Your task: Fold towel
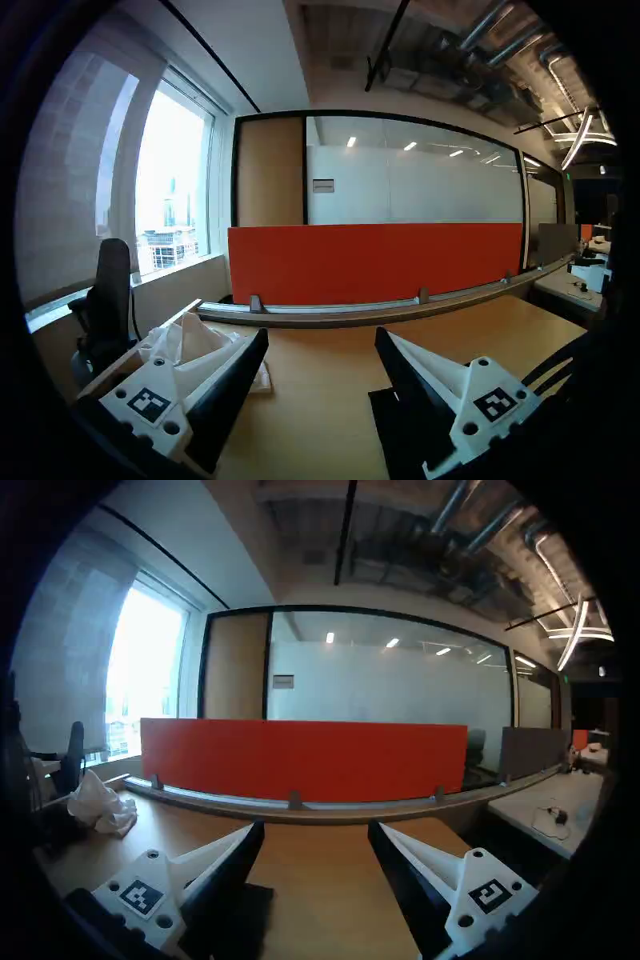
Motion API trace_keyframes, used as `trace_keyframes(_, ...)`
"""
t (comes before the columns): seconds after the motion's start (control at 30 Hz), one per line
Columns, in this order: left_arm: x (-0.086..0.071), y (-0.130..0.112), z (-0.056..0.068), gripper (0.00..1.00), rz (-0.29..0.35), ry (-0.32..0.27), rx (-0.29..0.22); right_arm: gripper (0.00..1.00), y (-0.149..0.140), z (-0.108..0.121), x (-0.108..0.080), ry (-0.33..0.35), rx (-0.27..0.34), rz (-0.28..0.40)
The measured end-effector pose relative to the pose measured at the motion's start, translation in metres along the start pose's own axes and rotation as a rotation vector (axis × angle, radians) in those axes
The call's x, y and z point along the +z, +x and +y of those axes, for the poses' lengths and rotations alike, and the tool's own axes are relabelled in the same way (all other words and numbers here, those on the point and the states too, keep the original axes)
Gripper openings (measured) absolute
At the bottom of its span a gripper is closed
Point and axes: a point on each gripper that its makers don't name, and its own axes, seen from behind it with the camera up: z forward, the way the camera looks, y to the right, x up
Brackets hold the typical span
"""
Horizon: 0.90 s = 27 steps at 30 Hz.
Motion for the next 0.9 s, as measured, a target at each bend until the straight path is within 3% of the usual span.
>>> trace_keyframes(0.17, 0.001, -0.005, 0.015, 0.99, -0.027, -0.048, 0.003, 1.00, -0.003, -0.008, -0.002, 0.035, -0.022, -0.018)
trace_keyframes(0.6, -0.003, -0.024, 0.051, 0.99, -0.133, -0.251, 0.056, 1.00, -0.019, -0.070, -0.014, 0.306, -0.107, -0.138)
trace_keyframes(0.9, -0.008, -0.046, 0.068, 0.99, -0.201, -0.348, 0.104, 1.00, -0.041, -0.087, -0.021, 0.407, -0.157, -0.208)
